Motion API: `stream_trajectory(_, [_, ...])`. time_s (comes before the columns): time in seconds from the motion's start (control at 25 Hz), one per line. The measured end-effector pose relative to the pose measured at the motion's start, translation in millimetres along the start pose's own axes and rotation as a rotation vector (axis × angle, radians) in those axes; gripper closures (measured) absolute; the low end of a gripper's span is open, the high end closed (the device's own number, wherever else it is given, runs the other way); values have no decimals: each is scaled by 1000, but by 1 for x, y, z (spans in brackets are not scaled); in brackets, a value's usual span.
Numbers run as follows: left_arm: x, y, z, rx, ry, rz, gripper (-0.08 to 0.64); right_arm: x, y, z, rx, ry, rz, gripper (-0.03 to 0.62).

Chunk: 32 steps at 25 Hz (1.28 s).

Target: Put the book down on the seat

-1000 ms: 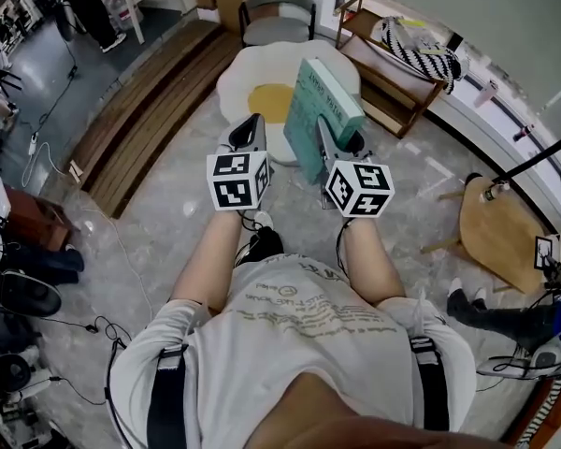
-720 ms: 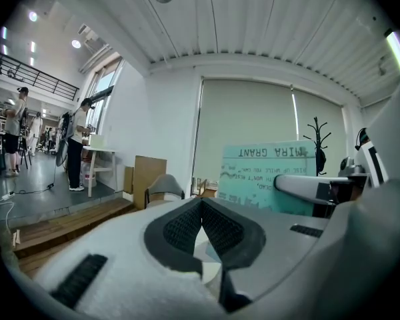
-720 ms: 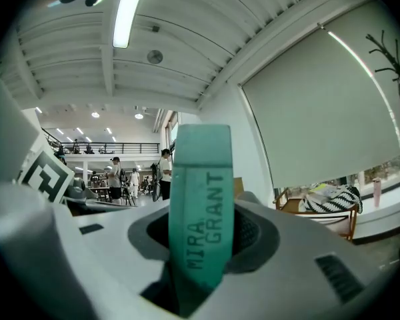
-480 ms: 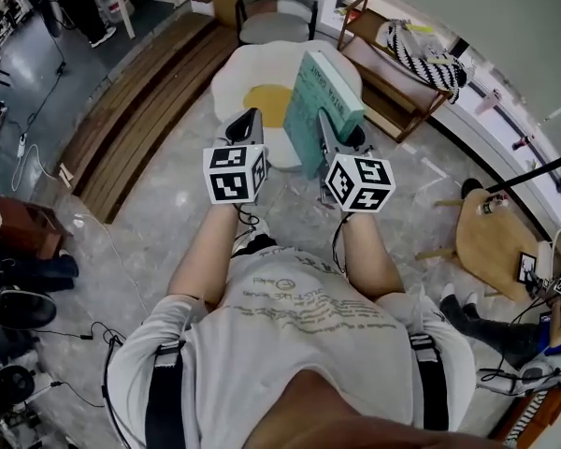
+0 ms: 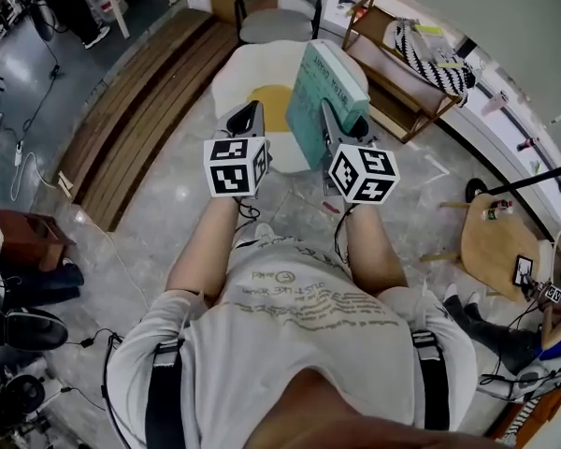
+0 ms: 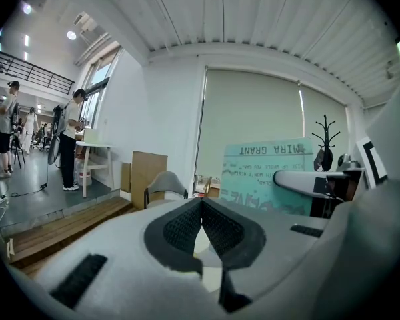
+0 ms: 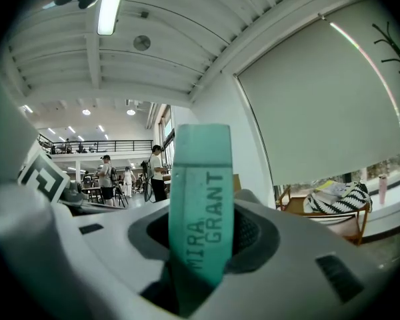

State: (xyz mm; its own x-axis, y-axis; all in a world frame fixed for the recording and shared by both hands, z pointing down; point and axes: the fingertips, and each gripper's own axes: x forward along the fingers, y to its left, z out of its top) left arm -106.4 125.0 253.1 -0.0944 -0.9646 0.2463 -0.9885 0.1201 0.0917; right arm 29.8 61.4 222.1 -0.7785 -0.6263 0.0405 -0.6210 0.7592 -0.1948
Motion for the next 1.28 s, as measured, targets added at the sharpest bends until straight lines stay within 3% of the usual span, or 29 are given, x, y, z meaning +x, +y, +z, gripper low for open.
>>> stream_trajectory(0.28, [32,38,5,-15,14,-20,538,45,8,2,6,8,-13,426])
stream_trajectory(0.48, [58,53,6,-20,25,-68,539,63,1,0,22,-2,-68,426])
stream_trajectory(0.92, [104,37,-11,-27,75,-122,538,70,-41,-17,11,34,-148,426])
stream_trajectory(1.28, [166,29,-5,-20,102,-76,540,120,-97,-19,29,66,-99,426])
